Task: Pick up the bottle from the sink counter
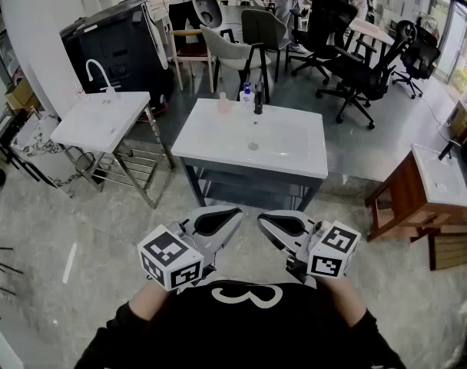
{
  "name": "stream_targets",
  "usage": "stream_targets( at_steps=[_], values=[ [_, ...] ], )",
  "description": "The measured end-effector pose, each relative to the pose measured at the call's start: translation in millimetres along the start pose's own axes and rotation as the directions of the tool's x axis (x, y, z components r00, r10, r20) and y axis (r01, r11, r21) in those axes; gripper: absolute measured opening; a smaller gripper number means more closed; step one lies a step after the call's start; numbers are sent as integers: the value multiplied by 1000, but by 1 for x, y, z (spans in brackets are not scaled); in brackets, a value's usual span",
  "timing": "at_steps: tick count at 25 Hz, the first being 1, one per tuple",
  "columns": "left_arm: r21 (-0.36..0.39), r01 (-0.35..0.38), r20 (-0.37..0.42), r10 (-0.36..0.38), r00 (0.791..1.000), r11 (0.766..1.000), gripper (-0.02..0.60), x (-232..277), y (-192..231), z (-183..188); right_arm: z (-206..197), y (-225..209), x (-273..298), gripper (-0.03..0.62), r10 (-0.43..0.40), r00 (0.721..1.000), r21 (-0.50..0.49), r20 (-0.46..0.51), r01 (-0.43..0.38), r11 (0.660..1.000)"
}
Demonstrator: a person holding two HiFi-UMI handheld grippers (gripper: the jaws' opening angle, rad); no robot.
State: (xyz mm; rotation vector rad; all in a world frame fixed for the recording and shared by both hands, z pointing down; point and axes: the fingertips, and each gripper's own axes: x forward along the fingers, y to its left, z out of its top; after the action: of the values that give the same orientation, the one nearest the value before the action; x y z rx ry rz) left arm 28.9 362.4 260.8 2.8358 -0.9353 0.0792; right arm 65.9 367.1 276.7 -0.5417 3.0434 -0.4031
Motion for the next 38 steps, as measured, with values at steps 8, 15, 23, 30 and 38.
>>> stream_targets(
  at_steps=[8, 15, 23, 30, 38],
  values=[
    [-22, -2, -5, 2, 1000, 1000, 15, 9, 4, -9, -4, -9, 0, 14, 8, 1000, 14, 0, -8, 1000],
    [-51, -23, -7, 22, 1000, 998, 15, 10, 23, -13, -8, -25, 10, 14, -1, 1000, 46, -8, 1, 999],
    [-93, -10, -22, 8, 1000, 996, 15, 30, 54, -22, -14, -58, 24, 14, -23, 999, 81, -23, 25, 996],
    [-134, -9, -58, 1, 998, 991, 15, 55, 99, -28, -17, -106, 48, 14, -40, 998, 133, -44, 45, 990],
    [-199, -9, -107, -13, 994, 980, 15, 91, 176, -39, -19, -177, 93, 14, -61, 994, 191, -92, 77, 978]
  ],
)
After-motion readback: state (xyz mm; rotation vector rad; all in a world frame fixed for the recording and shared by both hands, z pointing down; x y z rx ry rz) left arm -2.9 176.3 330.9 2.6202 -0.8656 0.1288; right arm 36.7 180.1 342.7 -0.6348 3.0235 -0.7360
